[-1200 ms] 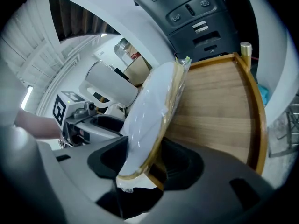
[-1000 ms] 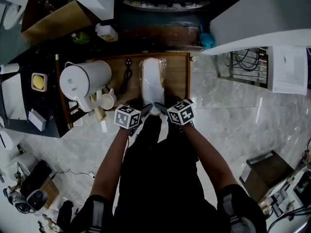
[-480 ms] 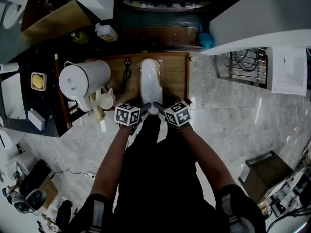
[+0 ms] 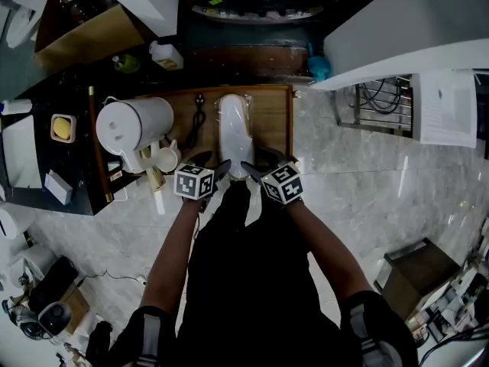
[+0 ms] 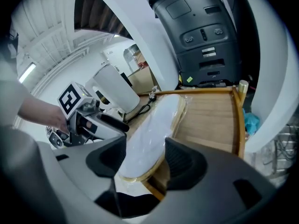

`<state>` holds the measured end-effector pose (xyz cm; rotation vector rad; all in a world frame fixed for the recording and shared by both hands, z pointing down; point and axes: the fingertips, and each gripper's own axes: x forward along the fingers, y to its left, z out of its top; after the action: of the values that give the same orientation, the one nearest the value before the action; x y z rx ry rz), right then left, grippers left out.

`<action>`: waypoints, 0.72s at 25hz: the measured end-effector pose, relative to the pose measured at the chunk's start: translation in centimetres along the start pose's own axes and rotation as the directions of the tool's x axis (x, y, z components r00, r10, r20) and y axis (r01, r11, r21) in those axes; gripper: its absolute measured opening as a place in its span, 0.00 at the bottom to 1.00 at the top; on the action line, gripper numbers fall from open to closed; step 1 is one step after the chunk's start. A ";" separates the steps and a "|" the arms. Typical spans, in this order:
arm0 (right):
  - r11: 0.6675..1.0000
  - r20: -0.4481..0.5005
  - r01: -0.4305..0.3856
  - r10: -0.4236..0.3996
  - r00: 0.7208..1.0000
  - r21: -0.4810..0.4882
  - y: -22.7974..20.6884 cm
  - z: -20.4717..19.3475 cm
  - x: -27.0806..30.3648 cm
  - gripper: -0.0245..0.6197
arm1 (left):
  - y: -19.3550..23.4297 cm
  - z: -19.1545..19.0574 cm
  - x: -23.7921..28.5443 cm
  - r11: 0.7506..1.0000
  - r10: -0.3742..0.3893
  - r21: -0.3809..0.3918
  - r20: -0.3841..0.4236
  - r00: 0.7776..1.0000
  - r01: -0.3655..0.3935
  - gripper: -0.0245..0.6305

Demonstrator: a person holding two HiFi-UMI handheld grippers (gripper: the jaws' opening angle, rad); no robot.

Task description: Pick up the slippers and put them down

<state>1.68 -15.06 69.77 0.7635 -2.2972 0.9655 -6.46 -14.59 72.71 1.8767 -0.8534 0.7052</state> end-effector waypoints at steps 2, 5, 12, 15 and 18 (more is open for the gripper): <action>1.000 0.015 -0.012 0.012 1.000 -0.010 0.5 0.5 -0.7 0.43 | -0.3 0.8 -0.9 1.000 -0.004 0.011 0.028 1.000 0.003 0.49; 0.999 0.025 -0.046 0.046 0.999 -0.021 1.5 0.9 -1.5 0.40 | -1.6 2.1 -2.3 0.998 -0.042 0.039 0.085 0.995 0.039 0.49; 0.994 0.081 -0.052 0.060 0.995 -0.095 4.5 2.4 -4.4 0.07 | -5.9 3.5 -5.9 0.984 -0.162 0.104 0.200 0.966 0.143 0.38; 0.992 0.104 -0.053 0.065 0.992 -0.114 5.8 3.1 -5.3 0.05 | -7.1 3.5 -7.4 0.978 -0.192 0.127 0.237 0.952 0.166 0.22; 0.989 0.106 -0.064 0.078 0.991 -0.136 7.0 3.3 -6.1 0.05 | -8.0 3.1 -8.6 0.971 -0.221 0.147 0.262 0.939 0.188 0.09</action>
<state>0.44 -11.65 60.58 0.6995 -2.4718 0.8099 -4.85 -12.53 60.86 2.1704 -0.7861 0.3760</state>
